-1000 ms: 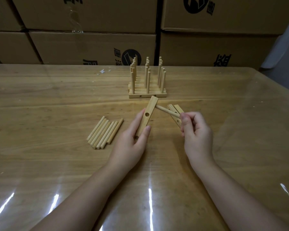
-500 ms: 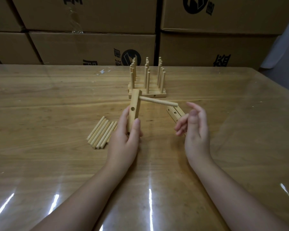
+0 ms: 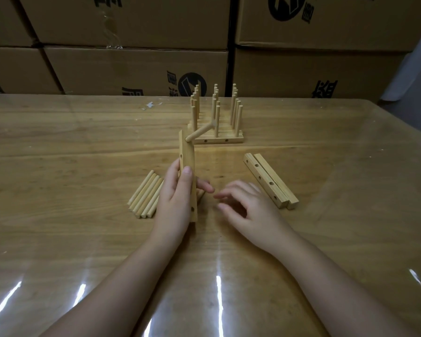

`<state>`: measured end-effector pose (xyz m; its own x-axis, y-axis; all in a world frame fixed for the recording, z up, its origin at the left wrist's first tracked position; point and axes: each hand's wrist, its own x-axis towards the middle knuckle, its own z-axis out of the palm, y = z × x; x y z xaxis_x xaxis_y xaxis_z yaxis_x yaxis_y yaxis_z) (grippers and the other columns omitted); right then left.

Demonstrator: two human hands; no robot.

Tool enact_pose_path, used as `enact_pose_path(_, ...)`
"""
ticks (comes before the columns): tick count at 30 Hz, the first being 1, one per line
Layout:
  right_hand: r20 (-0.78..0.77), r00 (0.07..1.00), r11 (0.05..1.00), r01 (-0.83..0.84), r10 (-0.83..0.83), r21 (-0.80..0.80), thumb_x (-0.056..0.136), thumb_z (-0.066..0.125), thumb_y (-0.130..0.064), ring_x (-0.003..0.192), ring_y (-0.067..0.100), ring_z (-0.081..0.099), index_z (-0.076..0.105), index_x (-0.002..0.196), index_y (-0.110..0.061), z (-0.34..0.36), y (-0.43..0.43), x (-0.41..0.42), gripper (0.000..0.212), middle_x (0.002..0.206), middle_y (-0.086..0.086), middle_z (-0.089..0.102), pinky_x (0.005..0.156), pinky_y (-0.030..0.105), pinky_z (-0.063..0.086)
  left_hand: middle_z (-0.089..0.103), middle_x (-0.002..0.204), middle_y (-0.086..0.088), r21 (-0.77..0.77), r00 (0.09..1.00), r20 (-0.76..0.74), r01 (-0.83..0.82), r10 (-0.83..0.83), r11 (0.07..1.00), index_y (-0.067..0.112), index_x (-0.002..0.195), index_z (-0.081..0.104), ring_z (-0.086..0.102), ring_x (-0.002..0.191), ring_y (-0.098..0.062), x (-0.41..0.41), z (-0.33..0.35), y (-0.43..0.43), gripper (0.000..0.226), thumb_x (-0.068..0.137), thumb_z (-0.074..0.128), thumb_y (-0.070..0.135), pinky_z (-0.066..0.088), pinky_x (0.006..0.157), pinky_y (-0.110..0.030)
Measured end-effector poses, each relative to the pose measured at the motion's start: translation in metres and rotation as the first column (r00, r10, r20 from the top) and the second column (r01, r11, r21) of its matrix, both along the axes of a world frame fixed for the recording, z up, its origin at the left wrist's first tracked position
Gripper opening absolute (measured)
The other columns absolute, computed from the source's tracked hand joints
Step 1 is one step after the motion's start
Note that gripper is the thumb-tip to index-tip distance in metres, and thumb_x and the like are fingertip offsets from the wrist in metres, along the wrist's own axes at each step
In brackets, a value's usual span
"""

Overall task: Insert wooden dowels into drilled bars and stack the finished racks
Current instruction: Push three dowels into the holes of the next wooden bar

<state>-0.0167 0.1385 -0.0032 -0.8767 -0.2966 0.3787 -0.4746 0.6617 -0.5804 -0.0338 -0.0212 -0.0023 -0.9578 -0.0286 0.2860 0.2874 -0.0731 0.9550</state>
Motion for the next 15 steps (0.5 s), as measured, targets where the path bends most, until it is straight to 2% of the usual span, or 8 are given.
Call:
enact_pose_path(4, 0.025, 1.000, 0.992, -0.014, 0.011, 0.125, 0.089, 0.057, -0.028, 0.125, 0.005, 0.034, 0.052, 0.127, -0.031, -0.0001, 0.0008, -0.0012, 0.038, 0.135, -0.018, 0.044, 0.105, 0.029, 0.028, 0.071, 0.075, -0.008, 0.161, 0.993, 0.079, 0.079, -0.092, 0.984, 0.026, 0.114, 0.058, 0.067, 0.102, -0.024, 0.0019, 0.0016, 0.0046, 0.030, 0.092, 0.042, 0.037, 0.046, 0.098, -0.053)
enact_pose_path(7, 0.042, 0.999, 0.969, -0.012, 0.001, 0.247, 0.092, 0.052, -0.033, 0.130, 0.006, 0.027, 0.041, 0.136, -0.035, -0.0028, -0.0006, -0.0025, 0.046, 0.141, -0.019, 0.039, 0.105, 0.026, 0.019, 0.071, 0.079, -0.011, 0.169, 0.988, 0.094, 0.102, -0.119, 0.980, 0.023, 0.114, 0.059, 0.068, 0.101, -0.024, 0.0047, 0.0015, 0.0064, 0.029, 0.093, 0.042, 0.034, 0.048, 0.096, -0.051)
enact_pose_path(11, 0.038, 0.999, 0.961, -0.001, -0.010, 0.276, 0.092, 0.052, -0.035, 0.124, 0.008, 0.033, 0.044, 0.134, -0.031, -0.0014, -0.0010, -0.0023, 0.043, 0.130, -0.015, 0.048, 0.100, 0.025, 0.023, 0.071, 0.078, -0.008, 0.203, 0.988, 0.118, 0.078, -0.103, 0.976, 0.039, 0.102, 0.065, 0.070, 0.092, -0.024, 0.0038, 0.0008, 0.0072, 0.023, 0.093, 0.044, 0.035, 0.054, 0.084, -0.042)
enact_pose_path(15, 0.026, 0.999, 0.972, 0.026, -0.033, 0.235, 0.090, 0.057, -0.030, 0.108, 0.012, 0.041, 0.052, 0.128, -0.028, 0.0025, -0.0022, -0.0023, 0.038, 0.112, -0.007, 0.053, 0.090, 0.023, 0.029, 0.070, 0.071, -0.005, 0.163, 0.993, 0.113, -0.004, -0.014, 0.987, 0.014, 0.113, 0.057, 0.068, 0.077, -0.019, -0.0005, -0.0016, 0.0057, 0.027, 0.099, 0.040, 0.028, 0.056, 0.074, -0.036)
